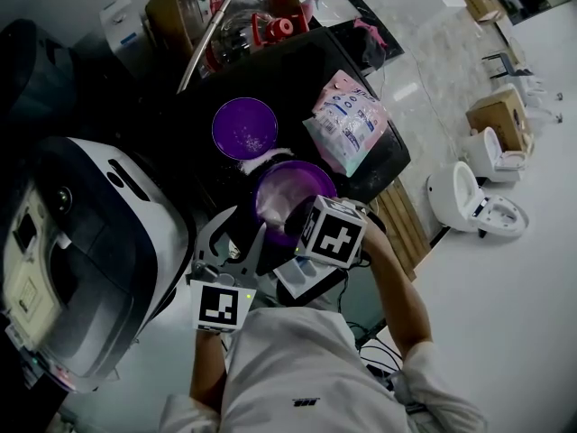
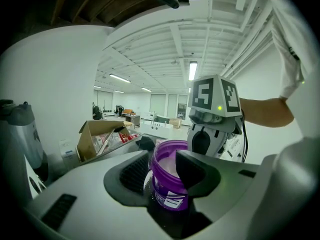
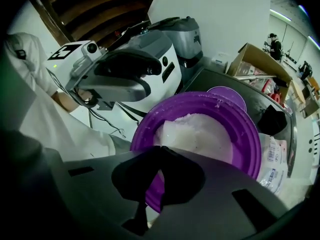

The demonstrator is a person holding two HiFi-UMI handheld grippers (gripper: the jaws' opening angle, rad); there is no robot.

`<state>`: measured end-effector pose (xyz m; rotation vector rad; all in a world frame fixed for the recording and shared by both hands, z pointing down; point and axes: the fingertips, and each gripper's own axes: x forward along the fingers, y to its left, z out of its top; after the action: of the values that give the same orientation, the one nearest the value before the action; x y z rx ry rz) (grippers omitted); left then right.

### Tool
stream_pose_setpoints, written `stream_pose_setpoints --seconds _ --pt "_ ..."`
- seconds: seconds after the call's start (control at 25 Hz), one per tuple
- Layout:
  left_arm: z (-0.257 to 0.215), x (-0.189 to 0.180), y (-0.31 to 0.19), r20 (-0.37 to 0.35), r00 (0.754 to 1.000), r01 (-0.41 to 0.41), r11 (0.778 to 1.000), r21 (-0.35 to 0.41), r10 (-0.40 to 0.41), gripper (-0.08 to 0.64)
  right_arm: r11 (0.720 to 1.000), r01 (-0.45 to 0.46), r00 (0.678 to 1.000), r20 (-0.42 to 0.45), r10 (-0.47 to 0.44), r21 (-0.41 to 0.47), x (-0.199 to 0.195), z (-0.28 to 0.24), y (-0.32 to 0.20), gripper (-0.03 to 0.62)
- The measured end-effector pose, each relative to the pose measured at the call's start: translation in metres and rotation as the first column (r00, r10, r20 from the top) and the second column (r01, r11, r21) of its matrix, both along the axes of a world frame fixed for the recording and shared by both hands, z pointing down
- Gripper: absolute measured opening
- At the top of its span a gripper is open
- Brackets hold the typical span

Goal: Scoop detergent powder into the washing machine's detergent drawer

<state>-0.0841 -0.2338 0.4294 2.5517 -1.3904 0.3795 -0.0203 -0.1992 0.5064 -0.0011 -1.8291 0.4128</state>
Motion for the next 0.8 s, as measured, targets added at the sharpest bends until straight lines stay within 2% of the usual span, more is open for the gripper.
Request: stream_pose_setpoints --seconds 0.2,0.44,0.52,0.68,0.8 --pt "0.001 -0.005 -0.001 0.001 1.000 0.006 1.000 -0.005 -0.006 0.183 0.993 -0.023 0.997 0.069 0.031 -0.116 -0.002 -0.010 0.004 0.005" --pt "0.001 -0.003 -0.002 0.000 1.000 -0.007 1.000 0.003 0.007 0.183 0.966 -0.118 0.973 0.169 0.159 -0.232 0.003 -0.025 0.012 0.005" --pt "0.002 -0.002 -0.001 0.022 0.999 -0.024 1.000 0.003 0.024 0.183 0.953 -0.159 0.956 0.202 0.214 -0.257 0.004 -0.029 0.014 0.005" --pt "-0.003 0.003 -0.003 -0.013 1.000 -0.023 1.000 0.019 0.023 0.183 0.920 -0.244 0.907 0.263 0.328 -0.308 0.010 -0.037 0.016 0.005" --pt "-0.006 0.008 -0.004 -0.006 0.999 -0.038 0.999 0.026 0.038 0.183 0.894 -0.299 0.867 0.296 0.400 -0.334 0.015 -0.039 0.017 0.005"
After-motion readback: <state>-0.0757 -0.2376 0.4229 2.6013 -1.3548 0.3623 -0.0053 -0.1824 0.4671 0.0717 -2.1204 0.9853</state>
